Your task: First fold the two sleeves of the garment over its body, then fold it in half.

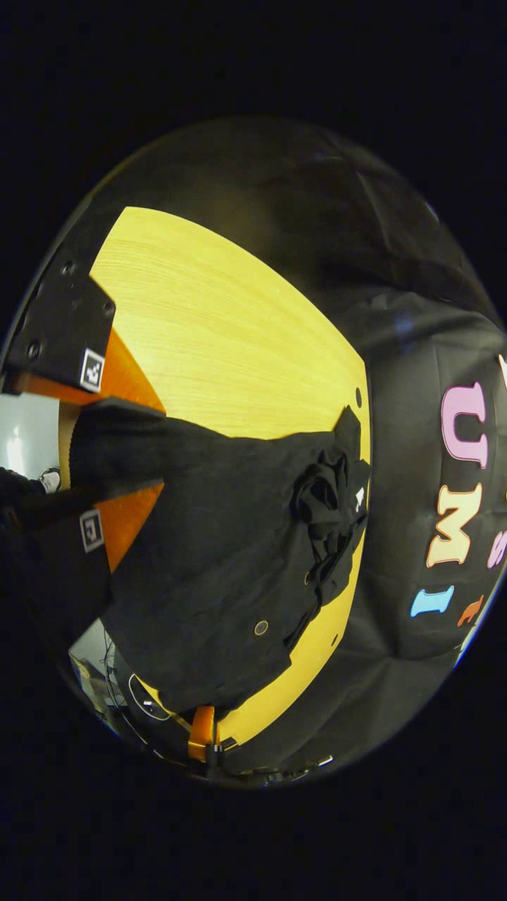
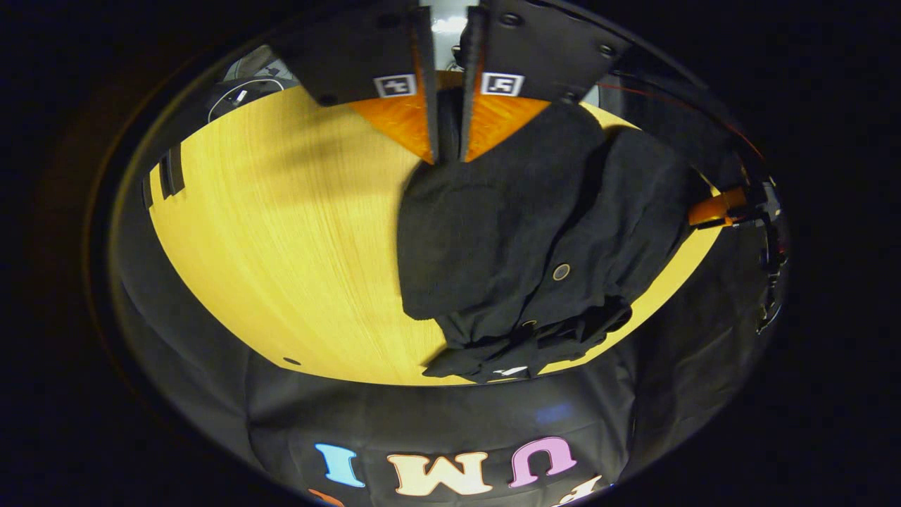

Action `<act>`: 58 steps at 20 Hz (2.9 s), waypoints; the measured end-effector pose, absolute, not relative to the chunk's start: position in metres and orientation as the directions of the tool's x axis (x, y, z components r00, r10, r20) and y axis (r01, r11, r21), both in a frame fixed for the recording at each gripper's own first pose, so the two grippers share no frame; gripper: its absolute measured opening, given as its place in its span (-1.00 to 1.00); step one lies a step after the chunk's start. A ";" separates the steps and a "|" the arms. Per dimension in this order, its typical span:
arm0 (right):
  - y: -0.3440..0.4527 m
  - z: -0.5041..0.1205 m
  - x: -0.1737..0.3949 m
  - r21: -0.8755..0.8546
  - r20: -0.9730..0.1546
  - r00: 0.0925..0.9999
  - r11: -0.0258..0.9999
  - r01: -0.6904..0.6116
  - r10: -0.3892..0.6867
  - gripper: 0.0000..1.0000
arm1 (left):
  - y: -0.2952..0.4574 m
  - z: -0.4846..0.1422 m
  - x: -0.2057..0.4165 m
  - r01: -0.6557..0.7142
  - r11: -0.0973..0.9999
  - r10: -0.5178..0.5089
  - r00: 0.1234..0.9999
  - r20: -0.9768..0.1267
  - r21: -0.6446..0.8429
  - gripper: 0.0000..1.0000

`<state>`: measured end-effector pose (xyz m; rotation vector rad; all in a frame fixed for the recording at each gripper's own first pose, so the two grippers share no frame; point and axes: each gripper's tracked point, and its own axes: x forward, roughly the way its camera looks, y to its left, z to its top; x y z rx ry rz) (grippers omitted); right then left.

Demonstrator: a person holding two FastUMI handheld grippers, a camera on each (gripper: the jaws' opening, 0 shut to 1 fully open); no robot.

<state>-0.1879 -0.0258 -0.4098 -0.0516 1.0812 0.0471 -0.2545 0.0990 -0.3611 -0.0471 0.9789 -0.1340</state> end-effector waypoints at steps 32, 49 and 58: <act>0.039 -0.244 0.019 0.236 -0.570 0.731 0.927 -0.292 0.375 -0.89 | 0.090 -0.252 -0.062 -0.047 0.975 -0.116 0.721 -0.683 -0.215 -1.00; 0.057 -0.230 0.170 0.222 -0.507 0.812 0.954 -0.202 0.290 -0.89 | 0.114 -0.255 0.099 0.079 0.986 -0.150 0.807 -0.571 -0.147 -1.00; 0.044 -0.238 0.222 0.183 -0.517 0.836 0.978 -0.101 0.183 -0.90 | 0.170 -0.264 0.153 -0.050 0.998 0.023 0.856 -0.516 -0.038 -1.00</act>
